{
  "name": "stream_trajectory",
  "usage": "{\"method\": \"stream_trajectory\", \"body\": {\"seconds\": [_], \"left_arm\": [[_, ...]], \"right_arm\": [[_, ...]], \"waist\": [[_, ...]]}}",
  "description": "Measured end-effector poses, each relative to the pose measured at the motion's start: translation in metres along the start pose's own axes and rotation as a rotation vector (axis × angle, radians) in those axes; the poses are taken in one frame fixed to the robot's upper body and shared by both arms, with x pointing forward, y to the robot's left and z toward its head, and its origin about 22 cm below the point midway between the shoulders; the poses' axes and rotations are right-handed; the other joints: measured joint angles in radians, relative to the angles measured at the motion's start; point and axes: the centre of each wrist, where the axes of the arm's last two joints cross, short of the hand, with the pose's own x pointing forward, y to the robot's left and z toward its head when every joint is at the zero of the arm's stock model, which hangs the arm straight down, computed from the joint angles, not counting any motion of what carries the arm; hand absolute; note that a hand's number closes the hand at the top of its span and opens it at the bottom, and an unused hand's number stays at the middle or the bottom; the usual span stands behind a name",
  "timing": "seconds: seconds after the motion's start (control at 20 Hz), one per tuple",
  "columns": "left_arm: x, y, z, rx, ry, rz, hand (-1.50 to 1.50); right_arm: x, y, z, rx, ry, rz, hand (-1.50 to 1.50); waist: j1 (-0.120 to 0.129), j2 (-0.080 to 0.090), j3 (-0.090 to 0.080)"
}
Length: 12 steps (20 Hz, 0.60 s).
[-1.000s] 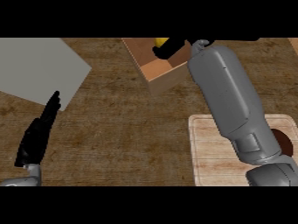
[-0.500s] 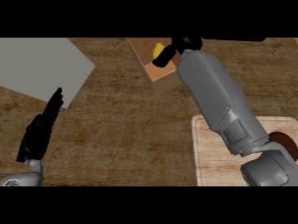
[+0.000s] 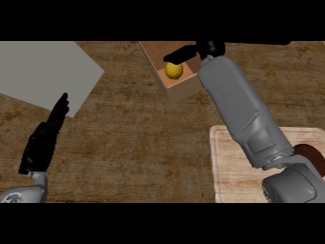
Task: Pick the lemon from the cutting board and place it in the cardboard box
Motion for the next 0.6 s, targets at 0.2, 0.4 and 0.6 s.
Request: {"method": "stream_trajectory", "body": {"seconds": [0.2,0.4,0.6], "left_arm": [[-0.001,0.004,0.004,0.001,0.003,0.003,0.0],[-0.004,0.0,0.006,0.008,0.013,0.002,0.0],[-0.008,0.007,0.006,0.019,0.026,0.005,0.0]], "right_arm": [[-0.005,-0.015,-0.006,-0.104,0.004,-0.163,-1.5],[-0.016,-0.037,-0.013,-0.182,0.001,-0.314,-1.5],[-0.044,-0.074,-0.02,-0.287,0.026,-0.387,-1.5]], "waist": [[-0.002,-0.002,0.0],[-0.016,-0.006,0.0],[-0.031,-0.011,0.0]]}}
